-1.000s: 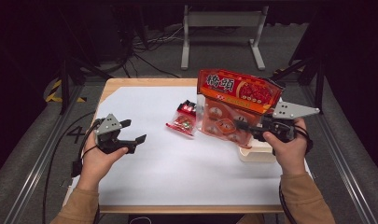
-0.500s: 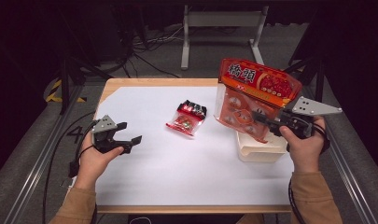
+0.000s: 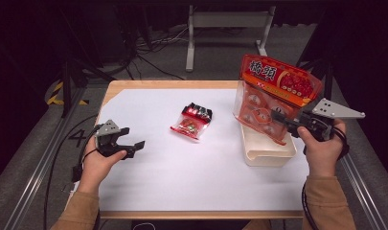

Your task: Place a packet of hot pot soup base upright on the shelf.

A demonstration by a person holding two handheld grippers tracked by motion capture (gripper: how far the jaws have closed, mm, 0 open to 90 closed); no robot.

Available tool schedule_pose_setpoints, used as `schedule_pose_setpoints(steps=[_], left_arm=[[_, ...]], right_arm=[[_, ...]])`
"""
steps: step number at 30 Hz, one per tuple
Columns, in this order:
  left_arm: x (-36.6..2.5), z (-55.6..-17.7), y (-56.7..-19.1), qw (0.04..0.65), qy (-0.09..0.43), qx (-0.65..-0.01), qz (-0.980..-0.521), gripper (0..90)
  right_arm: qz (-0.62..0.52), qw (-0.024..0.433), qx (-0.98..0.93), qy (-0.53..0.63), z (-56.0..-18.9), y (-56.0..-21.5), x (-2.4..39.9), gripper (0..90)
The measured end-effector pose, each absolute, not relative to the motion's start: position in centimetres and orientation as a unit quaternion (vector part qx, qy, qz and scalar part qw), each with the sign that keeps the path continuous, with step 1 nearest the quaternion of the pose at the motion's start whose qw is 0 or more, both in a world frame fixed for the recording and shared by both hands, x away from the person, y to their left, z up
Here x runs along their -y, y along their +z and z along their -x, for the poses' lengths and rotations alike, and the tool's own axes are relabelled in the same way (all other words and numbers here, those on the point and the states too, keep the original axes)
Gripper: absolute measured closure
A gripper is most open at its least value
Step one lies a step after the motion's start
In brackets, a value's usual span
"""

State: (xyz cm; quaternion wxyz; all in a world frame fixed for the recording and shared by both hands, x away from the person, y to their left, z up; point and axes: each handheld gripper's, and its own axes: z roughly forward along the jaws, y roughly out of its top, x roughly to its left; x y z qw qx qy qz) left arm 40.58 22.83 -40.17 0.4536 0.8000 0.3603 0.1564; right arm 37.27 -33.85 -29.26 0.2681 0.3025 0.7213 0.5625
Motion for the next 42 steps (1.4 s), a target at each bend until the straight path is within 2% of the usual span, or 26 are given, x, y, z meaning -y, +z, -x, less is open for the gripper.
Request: schedule_pose_setpoints(steps=[19, 42], left_arm=[[-23.2, -40.7, -40.6, 0.458, 0.148, -0.365, -0.797, 15.9], [-23.4, -40.7, -40.4, 0.465, 0.146, -0.364, -0.793, 15.9]], right_arm=[[-0.309, 0.291, -0.712, 0.560, -38.0, -31.1, 35.9, 70.2], [-0.333, 0.262, -0.718, 0.552, -39.4, -34.5, 36.8, 70.1]])
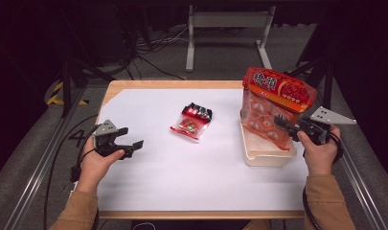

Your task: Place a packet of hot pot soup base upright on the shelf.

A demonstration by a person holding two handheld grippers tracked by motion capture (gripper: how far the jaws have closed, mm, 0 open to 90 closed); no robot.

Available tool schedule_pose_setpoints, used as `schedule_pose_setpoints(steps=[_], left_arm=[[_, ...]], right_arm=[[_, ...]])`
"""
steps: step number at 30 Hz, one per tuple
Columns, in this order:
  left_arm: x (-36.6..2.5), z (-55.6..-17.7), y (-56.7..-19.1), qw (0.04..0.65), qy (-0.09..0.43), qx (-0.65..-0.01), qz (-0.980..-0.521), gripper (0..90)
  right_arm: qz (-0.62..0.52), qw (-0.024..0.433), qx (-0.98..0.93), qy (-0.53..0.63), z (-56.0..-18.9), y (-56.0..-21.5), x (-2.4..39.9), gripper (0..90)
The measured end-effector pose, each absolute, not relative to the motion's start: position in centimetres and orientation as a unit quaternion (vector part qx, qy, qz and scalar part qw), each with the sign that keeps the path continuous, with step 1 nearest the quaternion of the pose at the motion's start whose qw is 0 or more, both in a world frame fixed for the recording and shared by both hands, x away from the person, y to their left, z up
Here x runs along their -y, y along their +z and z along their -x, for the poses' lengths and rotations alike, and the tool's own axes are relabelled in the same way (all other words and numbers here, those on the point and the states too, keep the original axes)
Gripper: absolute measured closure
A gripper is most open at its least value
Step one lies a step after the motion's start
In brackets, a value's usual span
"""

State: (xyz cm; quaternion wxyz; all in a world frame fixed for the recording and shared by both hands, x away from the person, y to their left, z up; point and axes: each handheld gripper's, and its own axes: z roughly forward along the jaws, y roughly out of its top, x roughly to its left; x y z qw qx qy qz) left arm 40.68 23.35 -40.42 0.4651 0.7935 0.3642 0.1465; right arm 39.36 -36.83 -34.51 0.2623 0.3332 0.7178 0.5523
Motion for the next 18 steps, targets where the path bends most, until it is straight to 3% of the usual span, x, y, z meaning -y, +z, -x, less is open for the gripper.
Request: schedule_pose_setpoints(steps=[18], left_arm=[[-23.5, -40.7, -40.5, 0.465, 0.146, -0.365, -0.793, 15.9]], right_arm=[[-0.351, 0.246, -0.726, 0.538, -39.8, -35.8, 37.1, 70.0]])
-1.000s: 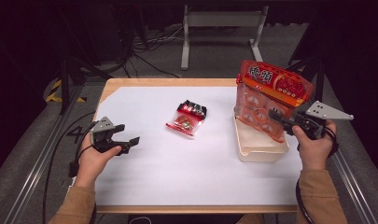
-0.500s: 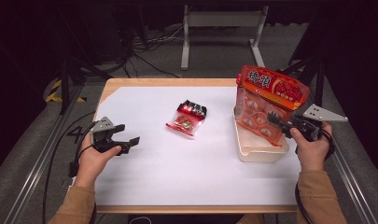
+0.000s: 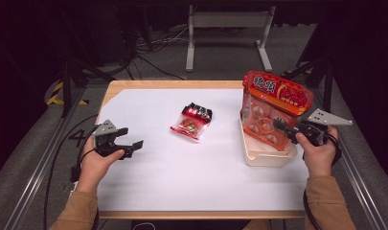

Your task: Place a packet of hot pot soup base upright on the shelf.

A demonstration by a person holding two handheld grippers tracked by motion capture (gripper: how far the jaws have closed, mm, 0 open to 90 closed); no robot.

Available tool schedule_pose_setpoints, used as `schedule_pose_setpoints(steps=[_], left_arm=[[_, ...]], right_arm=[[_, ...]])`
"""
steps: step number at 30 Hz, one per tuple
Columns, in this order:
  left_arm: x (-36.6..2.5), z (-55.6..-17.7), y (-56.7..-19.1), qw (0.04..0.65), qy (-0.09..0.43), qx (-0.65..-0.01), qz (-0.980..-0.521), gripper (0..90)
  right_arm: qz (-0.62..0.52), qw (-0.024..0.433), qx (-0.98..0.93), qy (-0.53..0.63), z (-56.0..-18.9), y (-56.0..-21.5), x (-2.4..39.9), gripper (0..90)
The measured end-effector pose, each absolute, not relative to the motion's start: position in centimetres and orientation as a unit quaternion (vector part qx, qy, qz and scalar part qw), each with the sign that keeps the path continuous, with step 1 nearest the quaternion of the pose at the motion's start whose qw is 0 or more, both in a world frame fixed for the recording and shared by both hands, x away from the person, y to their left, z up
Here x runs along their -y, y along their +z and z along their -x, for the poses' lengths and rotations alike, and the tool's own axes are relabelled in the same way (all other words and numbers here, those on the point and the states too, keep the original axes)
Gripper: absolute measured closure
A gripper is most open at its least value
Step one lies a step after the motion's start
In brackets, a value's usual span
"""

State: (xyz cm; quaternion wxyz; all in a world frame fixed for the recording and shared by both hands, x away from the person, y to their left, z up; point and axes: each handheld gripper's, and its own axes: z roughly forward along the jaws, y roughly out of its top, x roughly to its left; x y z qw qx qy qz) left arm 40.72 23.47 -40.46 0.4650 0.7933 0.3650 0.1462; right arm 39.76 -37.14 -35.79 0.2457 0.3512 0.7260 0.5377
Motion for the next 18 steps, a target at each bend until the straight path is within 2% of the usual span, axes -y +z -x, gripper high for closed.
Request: schedule_pose_setpoints(steps=[8, 18], left_arm=[[-23.41, -40.81, -40.57, 0.465, 0.147, -0.364, -0.794, 15.9], [-23.03, -40.91, -40.63, 0.463, 0.140, -0.364, -0.796, 15.9]], right_arm=[[-0.366, 0.221, -0.735, 0.527, -39.98, -36.26, 37.49, 69.8], [-0.383, 0.218, -0.755, 0.486, -40.35, -36.88, 36.65, 70.0]])
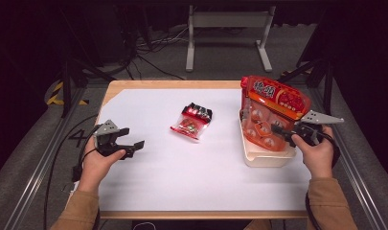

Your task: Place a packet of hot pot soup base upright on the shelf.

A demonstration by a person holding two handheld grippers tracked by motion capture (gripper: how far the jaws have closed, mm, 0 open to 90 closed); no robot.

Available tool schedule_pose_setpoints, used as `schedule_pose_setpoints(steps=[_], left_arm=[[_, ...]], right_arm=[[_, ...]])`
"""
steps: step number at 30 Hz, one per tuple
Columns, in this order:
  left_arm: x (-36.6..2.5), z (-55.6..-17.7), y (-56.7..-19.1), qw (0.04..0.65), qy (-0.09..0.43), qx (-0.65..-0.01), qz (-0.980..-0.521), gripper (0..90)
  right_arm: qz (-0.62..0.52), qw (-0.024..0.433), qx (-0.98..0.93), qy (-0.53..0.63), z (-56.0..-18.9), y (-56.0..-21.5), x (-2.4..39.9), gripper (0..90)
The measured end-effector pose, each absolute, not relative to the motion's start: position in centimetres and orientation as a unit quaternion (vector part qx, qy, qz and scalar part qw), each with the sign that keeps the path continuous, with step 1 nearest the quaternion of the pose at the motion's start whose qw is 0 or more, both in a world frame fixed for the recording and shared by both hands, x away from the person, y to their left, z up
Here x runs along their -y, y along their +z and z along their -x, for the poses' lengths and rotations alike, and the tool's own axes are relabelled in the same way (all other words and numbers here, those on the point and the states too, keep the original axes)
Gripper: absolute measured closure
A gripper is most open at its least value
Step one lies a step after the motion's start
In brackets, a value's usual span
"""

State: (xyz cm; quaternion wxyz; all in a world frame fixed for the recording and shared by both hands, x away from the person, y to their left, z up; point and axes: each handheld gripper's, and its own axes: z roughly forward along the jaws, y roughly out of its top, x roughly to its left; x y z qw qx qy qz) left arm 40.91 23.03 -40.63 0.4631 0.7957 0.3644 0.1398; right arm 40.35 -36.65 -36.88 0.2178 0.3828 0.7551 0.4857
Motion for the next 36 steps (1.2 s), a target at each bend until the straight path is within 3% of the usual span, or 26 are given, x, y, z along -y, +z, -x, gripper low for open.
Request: schedule_pose_setpoints(steps=[12, 18, 21, 24, 28, 36], left_arm=[[-22.8, -41.0, -40.8, 0.463, 0.139, -0.364, -0.796, 15.8], [-23.1, -41.1, -40.9, 0.462, 0.136, -0.368, -0.795, 15.9], [-23.2, -41.0, -40.9, 0.462, 0.134, -0.370, -0.794, 15.8], [-23.1, -41.1, -40.9, 0.463, 0.134, -0.368, -0.795, 15.8], [-23.0, -41.2, -40.9, 0.463, 0.134, -0.366, -0.796, 15.8], [-22.7, -41.5, -40.8, 0.463, 0.134, -0.361, -0.799, 15.8]], right_arm=[[-0.397, 0.217, -0.751, 0.481, -40.5, -37.1, 36.6, 69.7], [-0.421, 0.234, -0.741, 0.467, -40.5, -37.0, 37.2, 57.5], [-0.427, 0.238, -0.725, 0.484, -40.4, -36.8, 37.5, 41.8], [-0.430, 0.244, -0.717, 0.491, -40.2, -36.5, 37.7, 33.7], [-0.437, 0.254, -0.709, 0.491, -39.7, -36.3, 38.3, 27.6], [-0.442, 0.253, -0.709, 0.488, -38.3, -36.4, 39.2, 24.2]])
